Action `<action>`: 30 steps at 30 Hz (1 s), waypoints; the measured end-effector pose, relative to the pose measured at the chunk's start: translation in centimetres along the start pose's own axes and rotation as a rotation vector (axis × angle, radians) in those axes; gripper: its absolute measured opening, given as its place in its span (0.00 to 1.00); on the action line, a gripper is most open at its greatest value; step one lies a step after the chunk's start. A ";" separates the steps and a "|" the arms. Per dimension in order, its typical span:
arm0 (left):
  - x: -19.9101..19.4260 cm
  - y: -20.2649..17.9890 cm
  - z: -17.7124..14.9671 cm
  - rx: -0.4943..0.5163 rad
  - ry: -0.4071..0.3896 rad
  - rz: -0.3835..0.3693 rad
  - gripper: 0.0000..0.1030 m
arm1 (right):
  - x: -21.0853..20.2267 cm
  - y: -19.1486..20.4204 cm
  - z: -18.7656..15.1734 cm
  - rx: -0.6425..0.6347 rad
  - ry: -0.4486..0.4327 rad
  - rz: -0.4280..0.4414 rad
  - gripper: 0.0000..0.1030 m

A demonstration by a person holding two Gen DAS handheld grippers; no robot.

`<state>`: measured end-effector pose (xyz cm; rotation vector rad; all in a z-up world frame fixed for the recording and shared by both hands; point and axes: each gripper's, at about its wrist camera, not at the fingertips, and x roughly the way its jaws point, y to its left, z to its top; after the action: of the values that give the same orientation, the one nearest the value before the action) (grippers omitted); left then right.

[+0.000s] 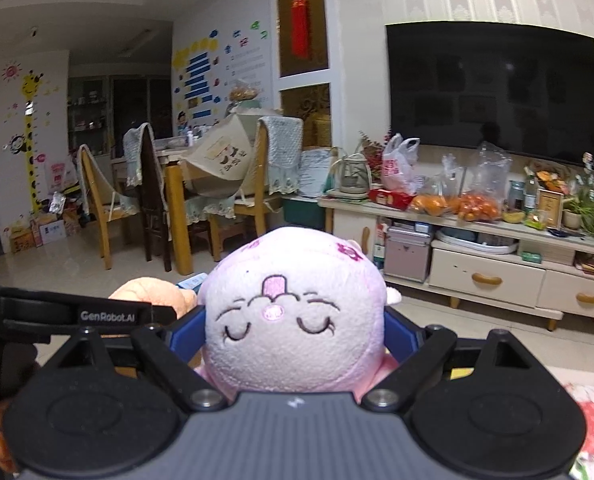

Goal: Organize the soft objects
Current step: 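Carry the orange plush with left tool while right tool carries the pink plush to the box, then open left tool over the box while right tool releases the pink plush into it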

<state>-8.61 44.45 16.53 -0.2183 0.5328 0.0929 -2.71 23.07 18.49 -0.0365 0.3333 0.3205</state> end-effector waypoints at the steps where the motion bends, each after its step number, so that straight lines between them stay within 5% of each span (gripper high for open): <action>1: 0.0 -0.2 -0.1 -0.004 0.006 0.002 0.59 | 0.3 0.1 -0.1 -0.007 0.005 0.004 0.87; 22: 0.3 -0.2 -0.2 -0.002 0.063 0.075 0.60 | 2.8 1.3 -1.8 -0.071 0.045 0.021 0.99; 30: 0.3 -0.9 -0.3 0.030 0.042 0.086 0.79 | 1.0 0.1 -1.6 -0.025 -0.001 -0.033 0.99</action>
<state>-8.41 43.49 16.27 -0.1679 0.5850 0.1641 -2.37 23.34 16.66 -0.0662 0.3274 0.2924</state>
